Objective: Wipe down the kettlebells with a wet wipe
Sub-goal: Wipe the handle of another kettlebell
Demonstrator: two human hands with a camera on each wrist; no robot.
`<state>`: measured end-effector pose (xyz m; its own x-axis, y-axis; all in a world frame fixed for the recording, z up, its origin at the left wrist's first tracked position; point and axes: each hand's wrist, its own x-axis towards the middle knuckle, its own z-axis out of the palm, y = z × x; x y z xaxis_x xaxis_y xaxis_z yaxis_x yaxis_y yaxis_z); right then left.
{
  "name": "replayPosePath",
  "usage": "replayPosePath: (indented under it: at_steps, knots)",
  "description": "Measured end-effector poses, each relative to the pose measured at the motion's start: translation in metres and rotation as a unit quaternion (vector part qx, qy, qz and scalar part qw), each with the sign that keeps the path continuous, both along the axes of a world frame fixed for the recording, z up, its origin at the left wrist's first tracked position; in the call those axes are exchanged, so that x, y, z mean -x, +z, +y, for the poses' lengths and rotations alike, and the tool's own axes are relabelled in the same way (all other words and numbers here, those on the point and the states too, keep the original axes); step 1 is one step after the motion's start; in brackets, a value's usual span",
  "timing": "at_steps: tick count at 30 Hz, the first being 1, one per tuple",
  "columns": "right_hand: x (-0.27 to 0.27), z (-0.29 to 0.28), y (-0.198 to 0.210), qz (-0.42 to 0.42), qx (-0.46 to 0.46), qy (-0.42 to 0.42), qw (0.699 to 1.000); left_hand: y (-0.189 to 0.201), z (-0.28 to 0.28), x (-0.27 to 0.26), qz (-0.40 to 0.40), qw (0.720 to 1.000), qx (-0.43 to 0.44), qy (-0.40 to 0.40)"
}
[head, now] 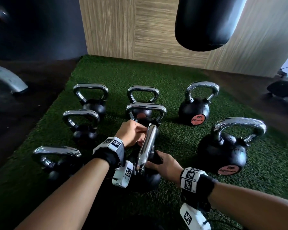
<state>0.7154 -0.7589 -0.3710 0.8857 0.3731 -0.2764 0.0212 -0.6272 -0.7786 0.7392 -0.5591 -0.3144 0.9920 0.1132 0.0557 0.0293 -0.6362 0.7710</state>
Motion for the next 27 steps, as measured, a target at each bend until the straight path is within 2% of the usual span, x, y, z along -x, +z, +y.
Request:
replayPosePath:
  at_steps: [3, 9, 12, 16, 19, 23, 27]
  knots:
    - [-0.002, -0.001, -0.003, -0.003, -0.006, -0.002, 1.000, 0.015, 0.004, 0.002, -0.040, 0.999, 0.016, 0.001]
    - [-0.007, -0.004, -0.010, 0.016, -0.028, 0.001, 0.999, 0.019, 0.017, 0.020, -0.047, 0.992, 0.090, -0.079]
    - [-0.009, -0.004, -0.010, 0.016, -0.046, 0.004, 0.999, 0.024, 0.017, 0.021, -0.049, 0.990, 0.089, -0.097]
    - [-0.010, -0.004, -0.009, 0.019, -0.054, 0.010, 0.998, 0.030, 0.023, 0.028, -0.016, 0.989, 0.100, -0.107]
    - [-0.008, -0.004, -0.009, 0.020, -0.063, 0.010, 0.998, 0.031, 0.033, 0.040, 0.044, 0.977, 0.130, -0.161]
    - [-0.009, -0.004, -0.008, 0.009, -0.059, 0.014, 0.998, 0.037, 0.033, 0.046, 0.031, 0.977, 0.136, -0.163]
    - [-0.007, -0.003, -0.006, 0.005, -0.045, 0.020, 0.999, 0.030, 0.031, 0.062, 0.055, 0.965, 0.200, -0.159]
